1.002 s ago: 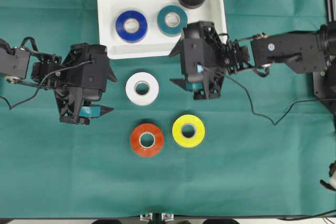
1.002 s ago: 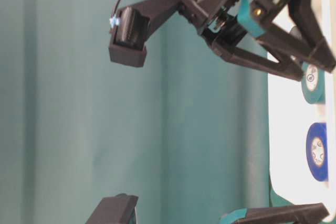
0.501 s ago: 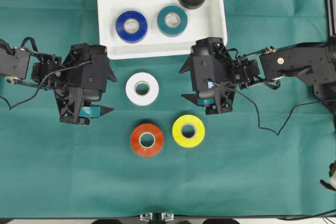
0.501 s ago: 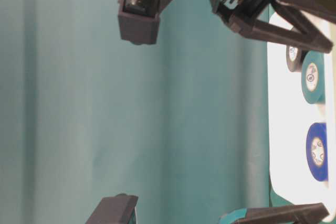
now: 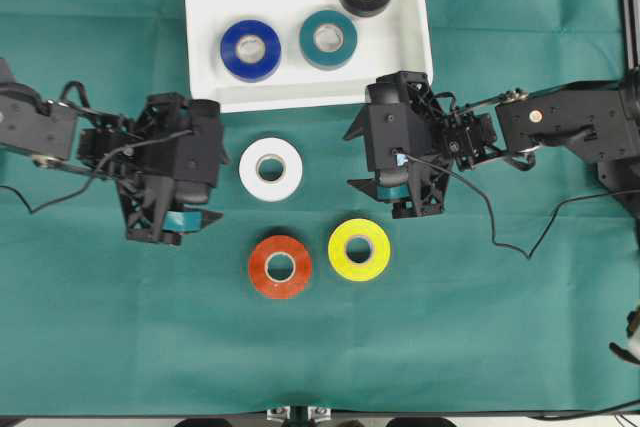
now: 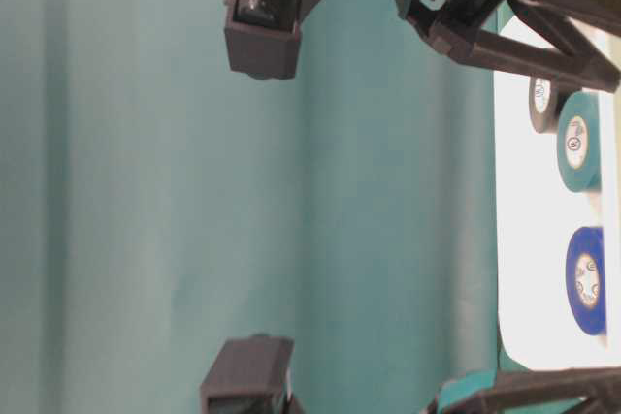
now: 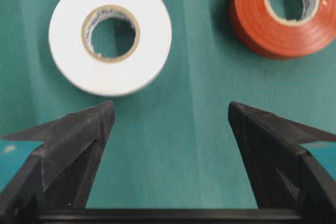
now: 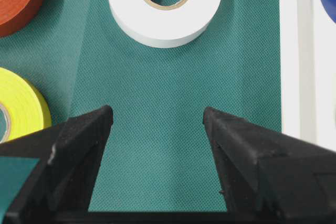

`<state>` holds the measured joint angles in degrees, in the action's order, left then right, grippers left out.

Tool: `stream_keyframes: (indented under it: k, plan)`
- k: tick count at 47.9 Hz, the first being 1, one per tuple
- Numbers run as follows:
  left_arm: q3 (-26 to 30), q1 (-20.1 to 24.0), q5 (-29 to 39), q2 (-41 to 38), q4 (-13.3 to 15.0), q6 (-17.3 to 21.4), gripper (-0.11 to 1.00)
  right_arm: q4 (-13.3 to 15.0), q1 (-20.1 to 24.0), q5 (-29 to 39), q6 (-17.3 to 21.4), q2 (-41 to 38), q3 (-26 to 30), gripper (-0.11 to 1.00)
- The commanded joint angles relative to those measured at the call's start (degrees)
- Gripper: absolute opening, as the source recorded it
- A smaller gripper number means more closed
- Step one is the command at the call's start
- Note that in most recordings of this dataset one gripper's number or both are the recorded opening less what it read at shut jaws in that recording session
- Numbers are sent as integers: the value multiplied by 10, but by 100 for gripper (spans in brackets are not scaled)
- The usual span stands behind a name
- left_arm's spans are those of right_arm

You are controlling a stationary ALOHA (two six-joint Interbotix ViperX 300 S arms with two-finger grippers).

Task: Put the tape alternately from left to right into the white case.
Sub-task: 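Move the left gripper over the white tape roll and lower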

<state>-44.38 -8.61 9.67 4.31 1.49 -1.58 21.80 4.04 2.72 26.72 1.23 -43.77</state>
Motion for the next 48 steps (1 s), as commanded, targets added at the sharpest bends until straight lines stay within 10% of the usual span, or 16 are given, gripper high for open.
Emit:
stream_keyframes:
  k: [1, 48]
  plan:
    - [26, -7, -5, -9, 0, 3, 64, 1, 1, -3, 1, 14, 9, 77]
    - [91, 1, -33, -112, -2, 61, 64, 1, 1, -5, 2, 14, 5, 76]
